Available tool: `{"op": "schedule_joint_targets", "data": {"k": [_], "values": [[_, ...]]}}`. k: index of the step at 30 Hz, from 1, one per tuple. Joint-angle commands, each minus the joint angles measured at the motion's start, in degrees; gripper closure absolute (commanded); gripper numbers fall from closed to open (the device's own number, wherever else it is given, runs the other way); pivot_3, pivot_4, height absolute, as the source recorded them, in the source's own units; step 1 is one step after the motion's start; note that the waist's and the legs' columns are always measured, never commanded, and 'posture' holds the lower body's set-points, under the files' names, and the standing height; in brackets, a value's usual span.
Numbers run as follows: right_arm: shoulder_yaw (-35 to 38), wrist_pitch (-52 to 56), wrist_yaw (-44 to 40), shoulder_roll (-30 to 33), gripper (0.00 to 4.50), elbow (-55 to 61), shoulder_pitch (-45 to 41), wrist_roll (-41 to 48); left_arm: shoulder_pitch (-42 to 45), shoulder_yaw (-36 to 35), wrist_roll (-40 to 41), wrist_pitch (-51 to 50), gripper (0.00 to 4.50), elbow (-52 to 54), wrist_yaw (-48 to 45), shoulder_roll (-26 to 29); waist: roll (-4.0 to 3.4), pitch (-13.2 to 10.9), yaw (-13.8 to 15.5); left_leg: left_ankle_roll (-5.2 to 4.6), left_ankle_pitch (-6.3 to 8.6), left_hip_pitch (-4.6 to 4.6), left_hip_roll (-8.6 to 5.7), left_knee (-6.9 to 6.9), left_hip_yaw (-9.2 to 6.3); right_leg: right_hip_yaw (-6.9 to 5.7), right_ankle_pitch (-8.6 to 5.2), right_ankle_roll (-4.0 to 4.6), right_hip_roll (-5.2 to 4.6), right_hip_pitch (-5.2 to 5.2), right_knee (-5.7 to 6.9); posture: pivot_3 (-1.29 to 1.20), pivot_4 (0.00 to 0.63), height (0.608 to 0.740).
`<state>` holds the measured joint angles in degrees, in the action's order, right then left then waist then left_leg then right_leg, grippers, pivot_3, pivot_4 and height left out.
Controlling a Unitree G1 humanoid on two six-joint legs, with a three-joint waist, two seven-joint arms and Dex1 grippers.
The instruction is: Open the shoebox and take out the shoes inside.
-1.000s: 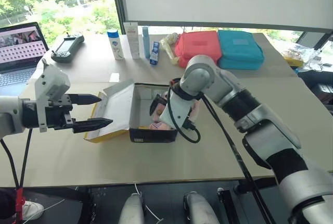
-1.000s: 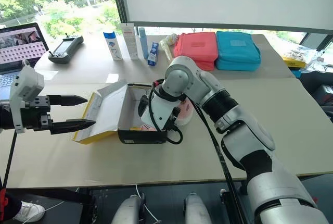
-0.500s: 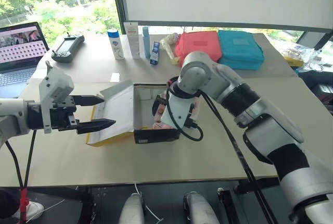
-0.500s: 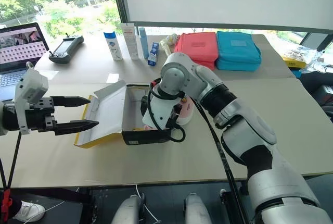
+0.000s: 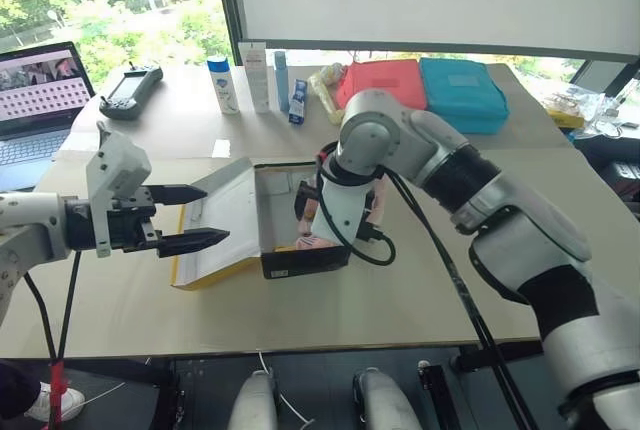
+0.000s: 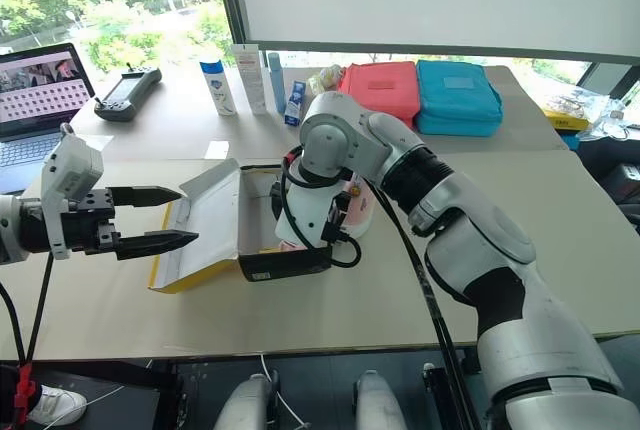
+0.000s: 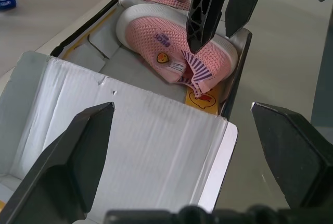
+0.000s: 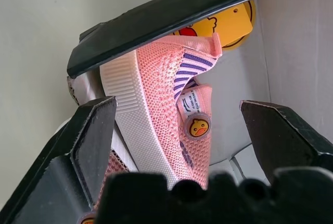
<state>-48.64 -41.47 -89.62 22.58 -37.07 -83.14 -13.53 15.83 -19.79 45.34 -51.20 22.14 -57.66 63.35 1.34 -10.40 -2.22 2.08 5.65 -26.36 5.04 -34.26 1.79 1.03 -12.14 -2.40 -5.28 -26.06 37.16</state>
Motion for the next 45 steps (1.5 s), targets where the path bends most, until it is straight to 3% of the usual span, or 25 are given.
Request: {"op": "schedule_joint_targets", "data": {"k": [1, 9, 18, 21, 26, 32, 38, 45], "values": [[-1.4, -1.8, -2.9, 2.5, 0.02, 2.7, 1.2, 0.5, 0.9, -1.4, 0.8, 0.6, 0.0, 1.8, 0.3, 0.3, 0.0, 0.0, 0.1, 0.0, 0.0, 0.0, 0.0, 0.0, 0.0, 0.0, -0.02, 0.04, 0.0, 0.0, 0.0, 0.0, 0.15, 0.724], [-3.4, -0.2, -2.9, 1.7, 0.02, 5.3, 3.1, 1.1, 2.2, -0.7, 1.4, 0.1, 0.0, 2.1, 0.7, 0.2, 0.02, 0.0, 0.2, 0.0, 0.0, 0.0, 0.0, 0.0, 0.0, 0.0, -0.01, 0.03, 0.01, 0.0, 0.0, 0.0, 0.15, 0.724], [-1.3, 2.9, 2.1, -4.7, 0.02, 1.6, 4.7, -4.4, 1.9, -0.9, 2.2, -0.1, 0.0, 2.4, 1.5, 0.3, 0.37, 0.2, -0.6, 0.0, 0.0, 0.21, 0.09, 0.02, 0.0, 0.0, 0.03, 0.08, 0.09, 0.09, 0.02, 0.0, 0.15, 0.724], [-0.2, 3.3, 4.8, -7.1, 0.69, -0.7, 4.7, -6.4, 2.1, -0.8, 2.4, -0.1, 0.0, 2.4, 1.8, 0.3, 0.68, 0.4, -0.9, 0.02, 0.01, 0.46, 0.17, 0.07, 0.0, 0.0, -0.05, 0.3, 0.17, 0.28, 0.02, 0.0, 0.15, 0.724], [1.3, 2.8, 6.3, -8.7, 2.48, -2.7, 5.0, -8.7, 2.0, -1.0, 2.7, -0.2, 0.0, 2.7, 2.2, 0.4, 0.84, 0.5, -1.9, 0.21, 0.13, 1.41, 0.22, 0.39, 0.0, -0.04, -0.16, 0.5, 0.17, 1.01, -0.05, 0.0, 0.15, 0.724], [2.8, 2.7, 7.1, -10.0, 4.46, -2.7, 5.5, -9.2, 2.3, -0.8, 2.8, -0.2, 0.0, 2.7, 2.5, 0.2, 0.84, 0.5, -1.8, 0.21, 0.13, 1.49, 0.24, 0.5, 0.0, -0.06, -0.16, 0.6, 0.17, 1.0, -0.03, 0.0, 0.15, 0.724], [6.0, 3.5, 10.3, -12.1, 4.46, -2.7, 4.7, -7.3, 3.0, -0.1, 2.6, 0.1, 0.0, 2.1, 2.6, 0.2, 0.83, 0.5, -0.9, 0.21, 0.13, 1.15, 0.23, 0.46, 0.0, -0.13, -0.2, 0.57, 0.14, 0.82, -0.08, 0.0, 0.15, 0.724], [12.2, 7.7, 7.0, -13.1, 4.46, -6.7, -1.3, -1.2, 4.2, 0.9, 1.8, 0.7, 0.0, 0.7, 1.8, 0.6, 0.83, 0.4, -0.4, 0.21, 0.13, 1.08, 0.23, 0.46, 0.0, -0.15, -0.2, 0.57, 0.14, 0.75, -0.1, 0.0, 0.15, 0.724]]}}
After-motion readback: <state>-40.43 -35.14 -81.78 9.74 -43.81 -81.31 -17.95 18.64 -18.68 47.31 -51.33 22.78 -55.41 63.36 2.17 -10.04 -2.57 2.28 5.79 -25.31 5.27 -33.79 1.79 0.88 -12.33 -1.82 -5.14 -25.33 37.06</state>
